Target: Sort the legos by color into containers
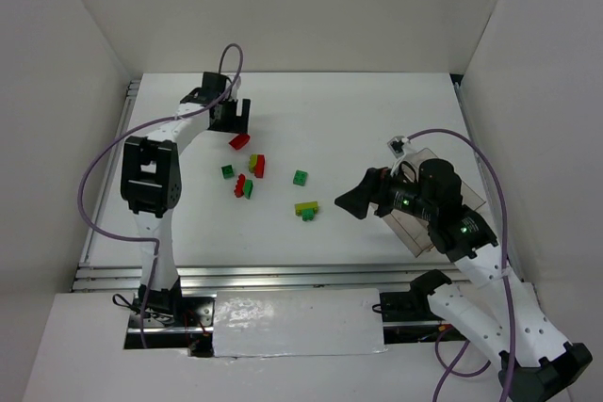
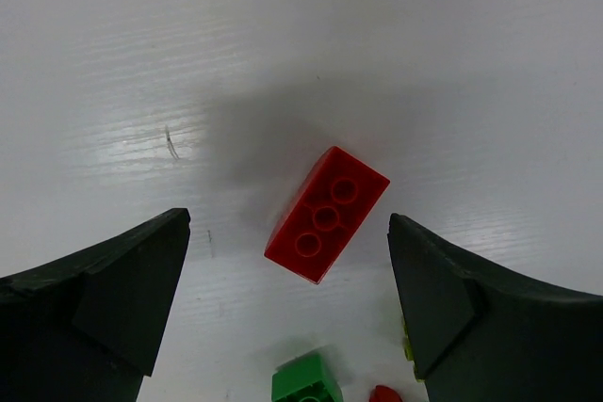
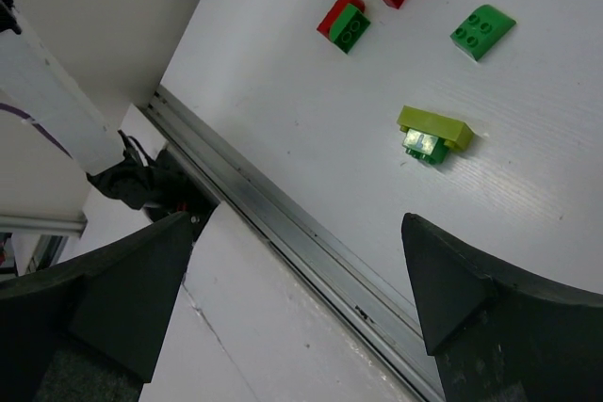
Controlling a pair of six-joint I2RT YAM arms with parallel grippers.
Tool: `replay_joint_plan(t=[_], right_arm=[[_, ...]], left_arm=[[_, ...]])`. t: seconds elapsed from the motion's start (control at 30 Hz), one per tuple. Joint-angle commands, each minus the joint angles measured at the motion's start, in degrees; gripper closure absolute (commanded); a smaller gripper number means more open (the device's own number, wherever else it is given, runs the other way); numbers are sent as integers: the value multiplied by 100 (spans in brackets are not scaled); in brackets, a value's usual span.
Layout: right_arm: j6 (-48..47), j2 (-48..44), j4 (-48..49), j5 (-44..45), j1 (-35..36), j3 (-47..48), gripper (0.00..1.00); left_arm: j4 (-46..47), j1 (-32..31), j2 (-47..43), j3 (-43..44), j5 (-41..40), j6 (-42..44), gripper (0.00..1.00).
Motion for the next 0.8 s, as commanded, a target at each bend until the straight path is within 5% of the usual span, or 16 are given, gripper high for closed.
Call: replay_joint_plan(t=[0.0,0.37,0.47,0.57,0.67,0.7,0.77], right_arm=[[-79,-48,416,-110,45,-17,0],[26,13,627,-233,53,-201,0],[18,4,601,-242,53,-202,0],[-9,-31,522,-198,45,-193,0],[-17,-66,478,-128,45,-184,0],[0,-83,469,-101,45,-193,0],[26,-118,478,-40,45,-219,0]], left_arm=[[47,25,221,-12,223,171,1],[189,-36,502,-171,339,92,6],[74,-133,704,-13,102,109,24],[22,-195,810,101,-14,74,32],[-93,-212,811,277,-215,30,55],[-84,-212,767,286,-312,4,75],[-14,-212,530,304,-269,-49,93]])
